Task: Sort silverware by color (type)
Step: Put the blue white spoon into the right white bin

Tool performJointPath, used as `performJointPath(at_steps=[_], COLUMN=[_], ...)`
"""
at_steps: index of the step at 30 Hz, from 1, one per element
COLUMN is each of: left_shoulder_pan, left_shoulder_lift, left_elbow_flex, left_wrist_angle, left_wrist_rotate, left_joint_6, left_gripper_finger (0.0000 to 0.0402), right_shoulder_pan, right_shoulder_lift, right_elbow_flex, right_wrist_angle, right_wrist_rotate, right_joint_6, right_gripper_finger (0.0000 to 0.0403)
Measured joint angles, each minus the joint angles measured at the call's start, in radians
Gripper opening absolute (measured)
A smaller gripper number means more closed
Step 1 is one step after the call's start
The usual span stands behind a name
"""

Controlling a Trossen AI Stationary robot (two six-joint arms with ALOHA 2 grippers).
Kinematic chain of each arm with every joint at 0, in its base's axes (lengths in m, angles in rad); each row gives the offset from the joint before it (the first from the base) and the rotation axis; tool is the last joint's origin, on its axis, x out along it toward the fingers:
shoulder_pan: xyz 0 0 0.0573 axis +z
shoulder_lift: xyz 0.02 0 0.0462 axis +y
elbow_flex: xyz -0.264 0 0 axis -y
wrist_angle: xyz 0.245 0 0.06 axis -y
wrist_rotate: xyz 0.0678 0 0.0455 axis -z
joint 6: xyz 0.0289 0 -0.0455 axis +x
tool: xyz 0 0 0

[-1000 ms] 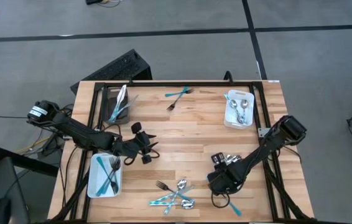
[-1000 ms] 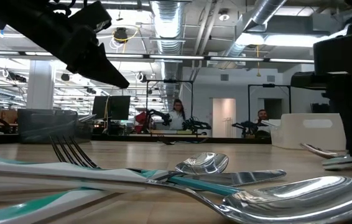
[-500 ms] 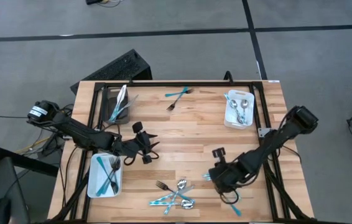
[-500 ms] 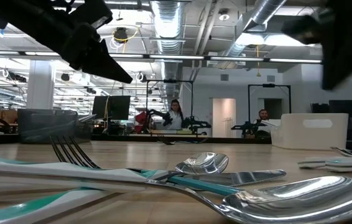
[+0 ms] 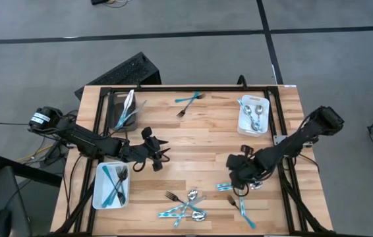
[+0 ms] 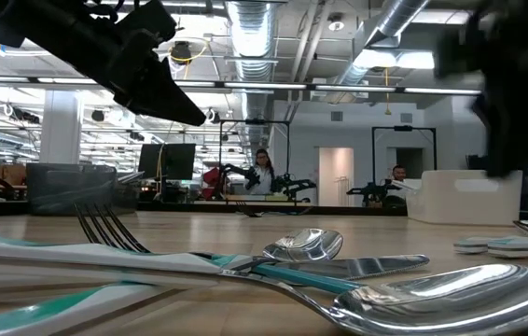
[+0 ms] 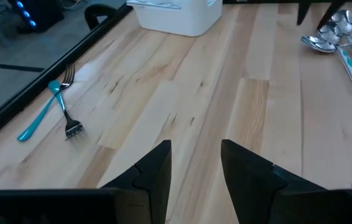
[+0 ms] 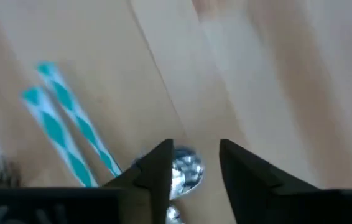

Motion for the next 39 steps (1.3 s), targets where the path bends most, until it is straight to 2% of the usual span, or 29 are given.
performJointPath(at_steps=[7,11,16,20,24,28,31,33,35,39], left_shoulder_pan=[0.010,0.017,0.018,0.018,0.018,0.024,0.033,0.037,0.037,0.037], left_shoulder_lift=[0.000,0.000,0.000,0.000,0.000,0.000,0.000,0.000,0.000,0.000], left_elbow_flex=[0.000,0.000,0.000,0.000,0.000,0.000,0.000,0.000,0.000,0.000], left_wrist_angle=[0.007,0.005,0.008,0.008,0.008,0.009,0.008,0.008,0.008,0.008], left_wrist_rotate=[0.000,-0.001,0.000,-0.001,-0.006,-0.008,-0.008,-0.005,-0.004,-0.001], left_joint_6=[0.005,-0.004,-0.008,-0.008,-0.002,-0.003,-0.007,-0.008,-0.008,-0.007], left_gripper_finger=[0.0128,0.0128,0.0128,0.0128,0.0128,0.0128,0.0128,0.0128,0.0128,0.0128], right_shoulder_pan=[0.014,0.017,0.018,0.018,0.015,0.001,-0.004,-0.008,-0.009,-0.046], right_shoulder_lift=[-0.008,-0.010,-0.012,-0.015,-0.020,-0.046,-0.075,-0.100,-0.134,-0.194], right_elbow_flex=[-0.119,-0.150,-0.223,-0.253,-0.254,-0.227,-0.204,-0.179,-0.157,-0.146], right_wrist_angle=[0.001,0.056,0.265,0.306,0.287,0.291,0.271,0.267,0.260,0.198], right_wrist_rotate=[-0.057,-0.091,-0.142,-0.136,-0.097,-0.031,0.037,0.122,0.230,0.547], right_joint_6=[0.318,0.343,0.298,0.264,0.260,0.198,0.141,0.099,0.039,-0.080], right_gripper_finger=[0.0195,0.0198,0.0193,0.0173,0.0113,0.0027,0.0019,0.0022,0.0020,0.0019])
